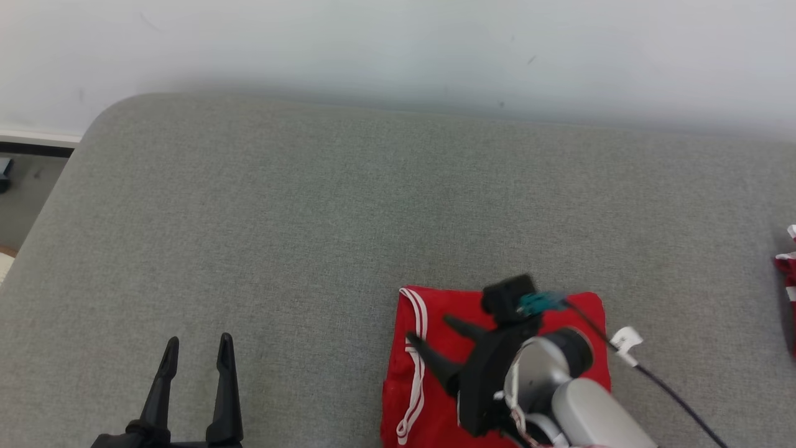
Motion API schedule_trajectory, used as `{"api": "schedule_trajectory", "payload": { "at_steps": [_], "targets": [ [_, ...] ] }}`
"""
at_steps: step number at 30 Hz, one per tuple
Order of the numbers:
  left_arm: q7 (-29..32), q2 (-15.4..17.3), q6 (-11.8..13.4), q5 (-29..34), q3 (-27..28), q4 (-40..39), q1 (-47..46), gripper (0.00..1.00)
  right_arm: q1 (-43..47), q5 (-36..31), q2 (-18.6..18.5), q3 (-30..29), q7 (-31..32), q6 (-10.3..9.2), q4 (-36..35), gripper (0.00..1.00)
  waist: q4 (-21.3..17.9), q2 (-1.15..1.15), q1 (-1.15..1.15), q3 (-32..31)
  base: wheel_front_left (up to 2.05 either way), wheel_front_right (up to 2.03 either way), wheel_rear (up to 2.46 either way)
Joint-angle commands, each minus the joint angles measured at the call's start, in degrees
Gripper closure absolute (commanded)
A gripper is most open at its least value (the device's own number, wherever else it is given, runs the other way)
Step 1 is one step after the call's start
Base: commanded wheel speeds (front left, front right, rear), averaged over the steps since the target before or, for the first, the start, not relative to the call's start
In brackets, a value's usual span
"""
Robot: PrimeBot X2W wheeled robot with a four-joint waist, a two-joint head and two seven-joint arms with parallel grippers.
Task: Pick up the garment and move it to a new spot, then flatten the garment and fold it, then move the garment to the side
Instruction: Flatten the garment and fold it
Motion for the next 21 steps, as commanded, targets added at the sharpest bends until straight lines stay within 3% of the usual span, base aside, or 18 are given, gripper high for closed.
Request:
{"api": "schedule_trajectory", "payload": {
  "at_steps": [1,8,16,21],
  "targets": [
    [-0.13,-0.05,-0.40,0.00,0.36,0.12,-0.23,0.00,-0.72,1.33,-0.11,-1.35,-2.13,-0.15,-0.75,0.00,-0.51,0.00,0.00,-0.35,0.00,0.00,0.00],
    [-0.13,-0.06,-0.46,0.36,0.76,0.16,0.12,0.00,-0.97,1.15,-0.13,-8.58,-7.89,-0.15,-2.41,0.00,-1.53,0.00,0.00,-1.06,0.00,0.00,0.00],
    [-0.13,-0.06,-0.79,0.71,0.40,0.75,1.25,0.00,4.82,-6.83,-0.12,-20.64,-12.05,-0.15,-7.04,0.00,-2.68,0.00,0.00,-2.49,0.00,0.00,0.00],
    [-0.13,-0.04,-0.92,0.12,-0.42,1.11,1.93,0.00,10.84,-11.32,-0.11,-28.39,-18.79,-0.15,-9.89,0.00,-3.56,0.00,0.00,-3.75,0.00,0.00,0.00]
  ]
}}
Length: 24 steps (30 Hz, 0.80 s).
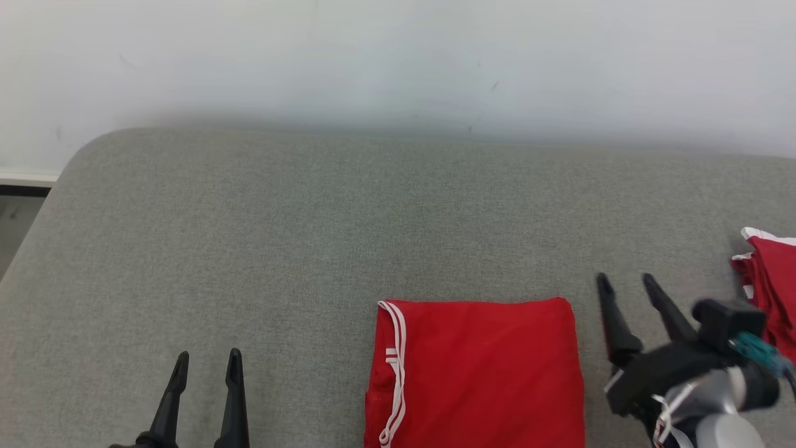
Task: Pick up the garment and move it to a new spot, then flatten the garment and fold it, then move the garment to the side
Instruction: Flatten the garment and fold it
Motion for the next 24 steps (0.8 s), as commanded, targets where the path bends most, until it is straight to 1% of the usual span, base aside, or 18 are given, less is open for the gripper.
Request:
{"api": "schedule_trajectory", "payload": {
  "at_steps": [1,7,11,15,18,24],
  "targets": [
    [-0.13,-0.03,-0.26,-0.27,0.03,0.11,0.84,0.00,1.40,-0.72,-0.08,-0.78,-1.58,-0.15,-0.30,0.00,-0.75,0.00,0.01,-0.72,0.00,0.00,0.00],
    [-0.13,-0.04,-0.28,-1.33,0.27,0.52,1.96,0.00,6.22,-2.84,-0.03,-4.59,-10.32,-0.15,-0.09,0.00,-2.86,0.00,0.01,-2.19,0.00,0.00,0.00],
    [-0.13,-0.03,-0.28,-1.67,0.11,1.00,2.11,0.00,7.68,-5.01,-0.07,-4.67,-15.48,-0.15,1.32,0.00,-4.00,0.00,0.01,-2.69,0.00,0.00,0.00],
    [-0.13,-0.03,-0.29,-2.71,0.48,2.17,2.32,0.00,9.02,-8.81,-0.06,-3.64,-19.86,-0.15,2.66,0.00,-4.54,0.00,0.01,-3.12,0.00,0.00,0.00],
    [-0.13,-0.02,-0.29,-3.02,0.93,2.93,2.25,0.00,9.53,-10.63,-0.05,-2.02,-21.58,-0.15,3.44,0.00,-4.95,0.00,0.01,-3.25,0.00,0.00,0.00],
    [-0.13,0.00,-0.30,-3.35,3.06,4.22,2.78,0.00,9.77,-10.91,-0.05,-0.39,-22.72,-0.15,4.90,0.00,-5.42,0.00,0.01,-3.61,0.00,0.00,0.00]
  ]
}}
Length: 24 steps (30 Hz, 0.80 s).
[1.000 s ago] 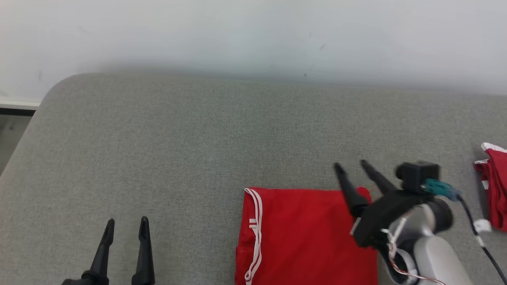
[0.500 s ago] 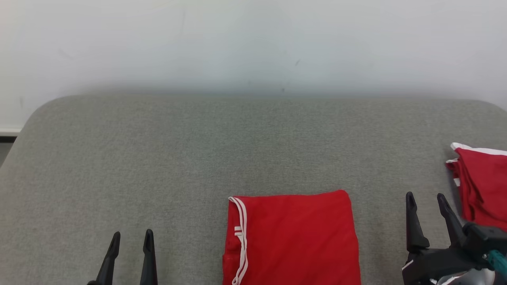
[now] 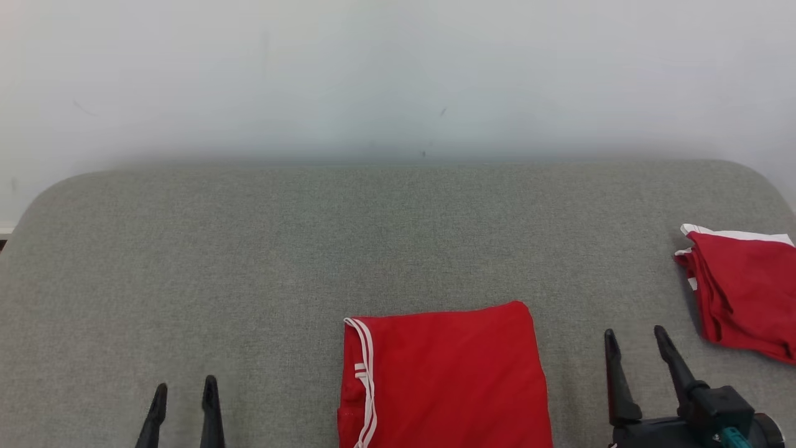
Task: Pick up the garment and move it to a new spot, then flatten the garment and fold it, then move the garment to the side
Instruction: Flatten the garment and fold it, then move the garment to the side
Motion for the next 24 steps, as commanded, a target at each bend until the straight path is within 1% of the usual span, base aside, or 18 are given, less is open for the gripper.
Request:
{"api": "schedule_trajectory", "payload": {
  "at_steps": [1,8,24],
  "targets": [
    [-0.13,0.00,-0.07,0.08,0.68,0.58,1.13,0.00,0.33,-0.19,0.00,0.71,-0.30,-0.15,0.20,0.00,-0.14,0.00,0.00,-0.07,0.00,0.00,0.00],
    [-0.13,0.02,-0.07,0.73,1.96,1.19,1.16,0.00,-0.34,-0.62,-0.02,1.92,-0.32,-0.15,0.82,0.00,0.07,0.00,0.00,-0.15,0.00,0.00,0.00],
    [-0.13,-0.01,-0.07,1.30,1.47,0.35,1.82,0.00,-0.72,0.07,-0.03,2.10,0.78,-0.15,1.33,0.00,0.23,0.00,0.00,-0.49,0.00,0.00,0.00]
  ]
}}
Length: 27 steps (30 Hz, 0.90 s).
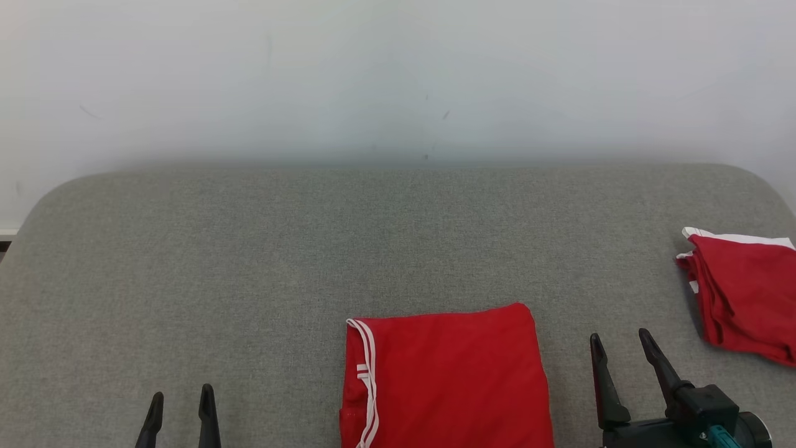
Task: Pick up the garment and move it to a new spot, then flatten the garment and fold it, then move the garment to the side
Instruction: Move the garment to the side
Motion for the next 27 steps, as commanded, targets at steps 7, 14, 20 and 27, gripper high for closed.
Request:
{"api": "schedule_trajectory", "payload": {
  "at_steps": [7,14,20,27],
  "targets": [
    [-0.13,-0.04,-0.08,0.36,-0.21,-0.28,0.77,0.00,-0.16,0.17,-0.05,-0.29,0.52,-0.15,-0.04,0.00,0.13,0.00,0.00,-0.04,0.00,0.00,0.00],
    [-0.13,-0.05,-0.08,0.34,-0.37,-0.57,1.09,0.00,-2.20,3.23,-0.05,1.24,11.24,-0.15,-0.68,0.00,0.26,0.00,0.00,0.07,0.00,0.00,0.00],
    [-0.13,-0.03,-0.01,0.27,-0.78,-0.89,1.06,0.00,-5.11,7.64,0.03,0.54,37.66,-0.14,-3.21,0.00,0.58,0.00,0.00,0.13,0.00,0.00,0.00],
    [-0.13,-0.05,0.16,-0.20,-1.76,-1.15,0.40,0.00,-6.44,8.18,-0.07,1.38,53.18,-0.14,-6.69,0.00,1.79,0.00,0.00,0.96,0.00,0.00,0.00]
  ]
}}
